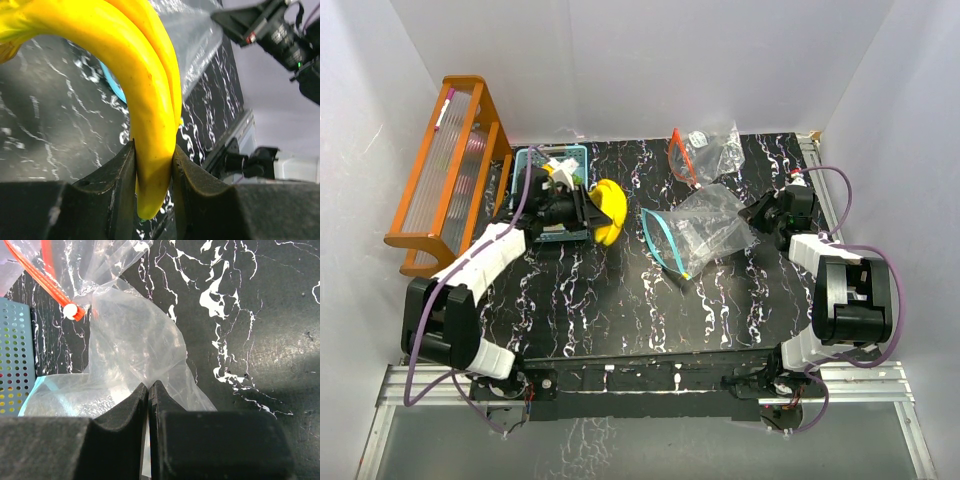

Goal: Open the zip-top bag and remove the fake food
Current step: Place the fake fruit in the bin.

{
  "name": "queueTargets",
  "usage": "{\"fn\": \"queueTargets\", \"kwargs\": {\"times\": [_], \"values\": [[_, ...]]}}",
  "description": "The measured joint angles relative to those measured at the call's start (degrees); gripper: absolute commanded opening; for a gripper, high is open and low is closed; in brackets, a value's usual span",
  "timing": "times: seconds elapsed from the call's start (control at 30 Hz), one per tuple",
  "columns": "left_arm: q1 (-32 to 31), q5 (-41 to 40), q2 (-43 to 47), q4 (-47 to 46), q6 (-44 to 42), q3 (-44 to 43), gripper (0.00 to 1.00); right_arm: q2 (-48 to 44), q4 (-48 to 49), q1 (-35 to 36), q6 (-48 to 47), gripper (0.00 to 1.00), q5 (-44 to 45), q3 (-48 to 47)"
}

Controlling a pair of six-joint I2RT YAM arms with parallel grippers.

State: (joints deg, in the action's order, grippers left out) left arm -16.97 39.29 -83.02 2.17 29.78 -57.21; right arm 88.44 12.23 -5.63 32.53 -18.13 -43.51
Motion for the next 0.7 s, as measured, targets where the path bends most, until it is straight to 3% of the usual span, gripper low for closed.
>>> {"fn": "queueTargets", "kwargs": {"times": [0.3,0.43,0.6,0.7], "values": [[8.02,-5.44,-5.99,-1.46,0.31,-10.64,0.00,0.17,1.84,0.00,0.63,0.08,-2.91,0.57],[10.36,-12.22,-8.59,-3.87,0.83,-11.19,0.00,1.33,3.69,0.02,0.90,0.08,-4.59,1.09],[10.91,-21.53,-15.19,-0.35,-1.25,-16.55,0.00,2.91,4.48,0.02,0.85,0.08,-5.01,1.20],[10.91,-24.81,-18.58,0.87,-2.58,-19.63,0.05,3.13,4.57,0.02,0.81,0.08,-5.16,1.20]]}}
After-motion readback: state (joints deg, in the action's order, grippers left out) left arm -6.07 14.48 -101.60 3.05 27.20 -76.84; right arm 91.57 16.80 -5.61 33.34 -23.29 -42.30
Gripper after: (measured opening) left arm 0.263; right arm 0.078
